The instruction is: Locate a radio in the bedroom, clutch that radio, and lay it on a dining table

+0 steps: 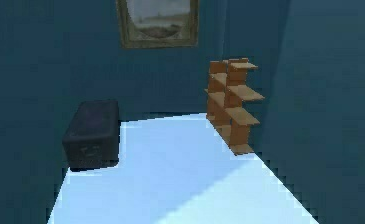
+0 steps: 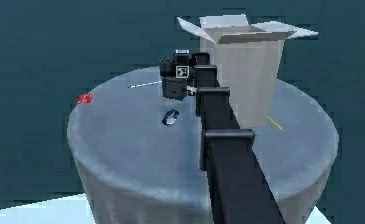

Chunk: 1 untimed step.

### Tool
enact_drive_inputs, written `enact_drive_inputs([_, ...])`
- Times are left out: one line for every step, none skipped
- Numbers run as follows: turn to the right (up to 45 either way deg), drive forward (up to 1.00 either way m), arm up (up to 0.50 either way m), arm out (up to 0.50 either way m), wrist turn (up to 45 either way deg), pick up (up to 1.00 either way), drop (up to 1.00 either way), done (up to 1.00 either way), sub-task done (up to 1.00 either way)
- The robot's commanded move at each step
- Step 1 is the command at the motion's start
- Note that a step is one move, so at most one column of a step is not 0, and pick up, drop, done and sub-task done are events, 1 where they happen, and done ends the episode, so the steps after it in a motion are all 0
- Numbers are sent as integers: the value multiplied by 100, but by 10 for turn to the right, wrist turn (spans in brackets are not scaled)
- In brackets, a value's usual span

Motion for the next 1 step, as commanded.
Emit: enact_drive_inputs([0, 0, 0, 0, 0, 0, 0, 100, 0])
